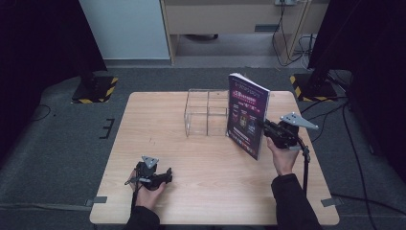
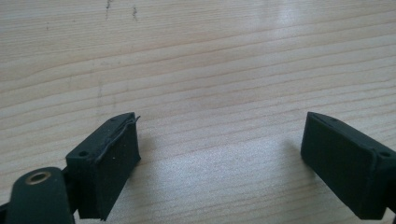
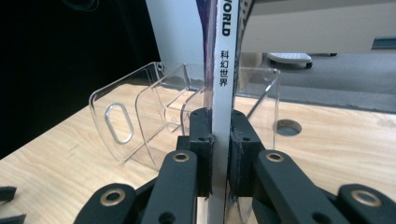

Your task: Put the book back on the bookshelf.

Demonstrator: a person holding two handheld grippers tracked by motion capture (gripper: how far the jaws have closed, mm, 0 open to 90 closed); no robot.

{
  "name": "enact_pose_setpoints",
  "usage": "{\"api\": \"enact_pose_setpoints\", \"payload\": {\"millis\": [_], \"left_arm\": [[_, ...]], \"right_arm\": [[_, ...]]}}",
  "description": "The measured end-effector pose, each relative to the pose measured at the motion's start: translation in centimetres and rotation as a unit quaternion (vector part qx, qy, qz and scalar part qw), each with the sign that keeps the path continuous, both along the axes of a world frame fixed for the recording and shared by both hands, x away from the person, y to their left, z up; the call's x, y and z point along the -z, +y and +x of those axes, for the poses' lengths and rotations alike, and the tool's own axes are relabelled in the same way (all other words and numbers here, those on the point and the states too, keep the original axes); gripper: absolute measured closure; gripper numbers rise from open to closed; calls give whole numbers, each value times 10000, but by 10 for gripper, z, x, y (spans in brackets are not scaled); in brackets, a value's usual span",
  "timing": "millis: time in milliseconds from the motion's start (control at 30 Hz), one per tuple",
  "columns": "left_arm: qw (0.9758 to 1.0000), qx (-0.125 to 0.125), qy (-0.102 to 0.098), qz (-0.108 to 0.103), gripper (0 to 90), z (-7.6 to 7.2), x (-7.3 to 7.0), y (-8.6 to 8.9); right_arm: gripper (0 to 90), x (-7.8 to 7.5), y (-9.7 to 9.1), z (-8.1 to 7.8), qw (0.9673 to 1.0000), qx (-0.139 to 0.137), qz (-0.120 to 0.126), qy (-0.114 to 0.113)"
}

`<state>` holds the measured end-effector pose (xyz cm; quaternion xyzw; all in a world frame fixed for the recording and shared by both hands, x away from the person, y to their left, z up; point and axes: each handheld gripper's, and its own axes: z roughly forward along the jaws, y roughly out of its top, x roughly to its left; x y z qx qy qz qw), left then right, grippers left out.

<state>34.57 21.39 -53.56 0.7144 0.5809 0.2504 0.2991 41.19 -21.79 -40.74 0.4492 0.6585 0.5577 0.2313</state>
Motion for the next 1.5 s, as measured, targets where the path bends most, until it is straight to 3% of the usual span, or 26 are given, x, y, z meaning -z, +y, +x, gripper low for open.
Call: {"api": "enact_pose_setpoints", "payload": {"millis": [733,1133,1500], "left_arm": [[10000,0,15,9,102,0,0,0],[10000,-6,10,4,102,0,0,0],[10000,-5,11,4,102,0,0,0]], "right_arm": [[815,22,-20,-37,9989,-202,-251,347],[777,9,-17,-33,9996,-180,-115,197],[819,3,-13,-23,9995,-63,-84,289]]}}
